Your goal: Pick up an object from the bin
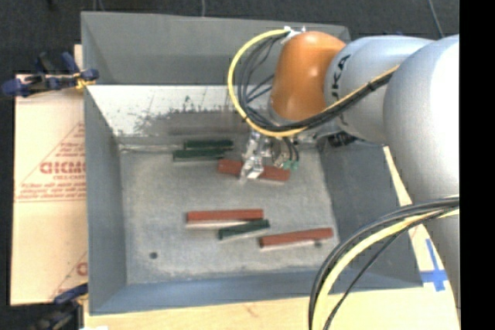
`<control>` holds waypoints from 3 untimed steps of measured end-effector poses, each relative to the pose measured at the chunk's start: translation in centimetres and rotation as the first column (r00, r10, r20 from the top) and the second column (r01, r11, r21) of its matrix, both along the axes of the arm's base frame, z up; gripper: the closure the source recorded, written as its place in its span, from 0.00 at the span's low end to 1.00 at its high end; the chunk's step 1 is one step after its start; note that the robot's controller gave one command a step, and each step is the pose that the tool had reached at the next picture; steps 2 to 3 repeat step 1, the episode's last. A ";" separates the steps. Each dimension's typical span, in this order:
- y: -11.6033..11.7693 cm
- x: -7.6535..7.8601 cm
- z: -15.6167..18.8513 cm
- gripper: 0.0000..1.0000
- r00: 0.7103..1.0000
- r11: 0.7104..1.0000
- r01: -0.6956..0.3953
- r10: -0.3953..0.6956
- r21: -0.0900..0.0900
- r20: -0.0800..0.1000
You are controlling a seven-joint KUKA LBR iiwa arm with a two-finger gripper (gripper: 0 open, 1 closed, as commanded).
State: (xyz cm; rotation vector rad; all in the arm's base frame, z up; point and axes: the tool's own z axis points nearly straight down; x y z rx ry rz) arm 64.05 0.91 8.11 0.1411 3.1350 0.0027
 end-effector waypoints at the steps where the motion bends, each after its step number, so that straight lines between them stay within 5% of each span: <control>1: -1.7 1.0 15.1 1.00 1.000 1.000 0.011 -0.011 -0.002 0.001; 3: -1.7 1.0 15.1 1.00 1.000 1.000 0.011 -0.011 -0.002 0.001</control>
Offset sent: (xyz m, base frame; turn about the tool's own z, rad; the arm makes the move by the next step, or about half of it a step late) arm 0.0000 0.0000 0.0000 0.0000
